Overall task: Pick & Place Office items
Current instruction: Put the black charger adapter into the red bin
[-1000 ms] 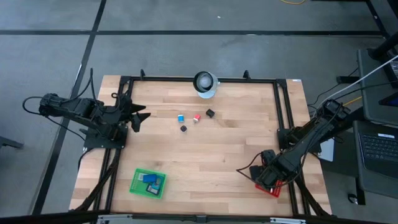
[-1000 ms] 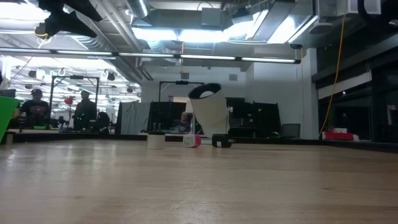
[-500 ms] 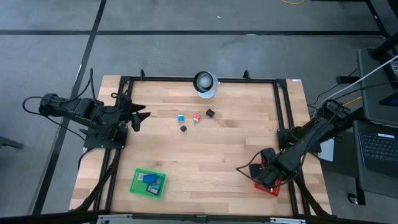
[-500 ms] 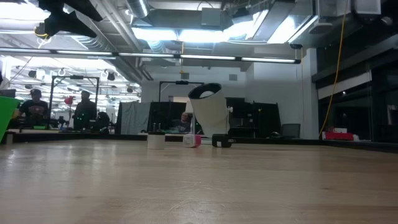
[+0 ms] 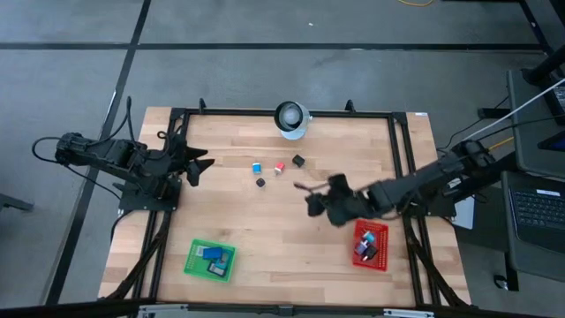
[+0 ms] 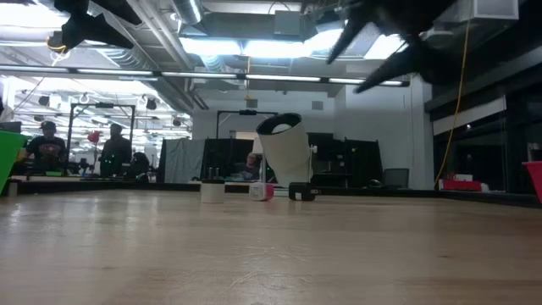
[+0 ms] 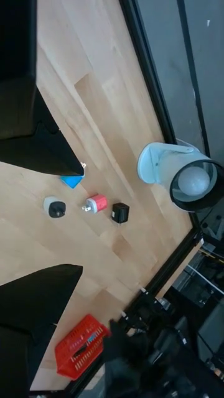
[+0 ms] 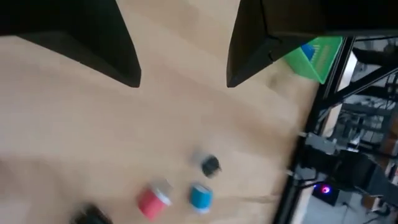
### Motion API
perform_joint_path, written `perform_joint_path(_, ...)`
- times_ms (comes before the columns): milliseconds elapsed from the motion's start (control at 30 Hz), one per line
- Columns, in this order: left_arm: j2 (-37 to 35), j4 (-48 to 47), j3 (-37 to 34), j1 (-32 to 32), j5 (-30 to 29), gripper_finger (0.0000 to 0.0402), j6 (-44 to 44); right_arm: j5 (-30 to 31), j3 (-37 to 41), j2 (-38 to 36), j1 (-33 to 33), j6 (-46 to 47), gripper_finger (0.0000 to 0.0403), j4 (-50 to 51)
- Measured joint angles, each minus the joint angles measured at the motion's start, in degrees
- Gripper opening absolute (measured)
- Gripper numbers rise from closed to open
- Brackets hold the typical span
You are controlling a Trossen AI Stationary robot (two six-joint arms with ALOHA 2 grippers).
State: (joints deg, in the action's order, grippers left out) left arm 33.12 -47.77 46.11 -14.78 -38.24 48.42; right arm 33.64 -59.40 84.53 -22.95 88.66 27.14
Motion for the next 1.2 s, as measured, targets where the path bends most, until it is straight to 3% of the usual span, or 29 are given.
perform_joint_path(333, 0.02, -0.02, 0.00, 0.01, -0.19, 0.0239, -0.62, -12.29, -0.09, 3.65, 16.32, -21.16, 0.0244, -6.21)
perform_joint_path(633, 0.02, -0.02, 0.00, 0.01, -0.21, 0.0239, -0.37, -22.73, -0.09, 11.69, 24.36, -33.28, 0.0244, -6.53)
perform_joint_path(900, 0.02, -0.07, 0.00, 0.01, -0.32, 0.0239, 0.31, -27.00, -0.15, 13.31, 27.92, -43.39, 0.0244, -7.24)
perform_joint_path(1200, 0.02, -0.08, 0.00, 0.00, -0.32, 0.0239, 0.31, -24.21, -6.16, 13.33, 31.81, -53.53, 0.0281, -7.46)
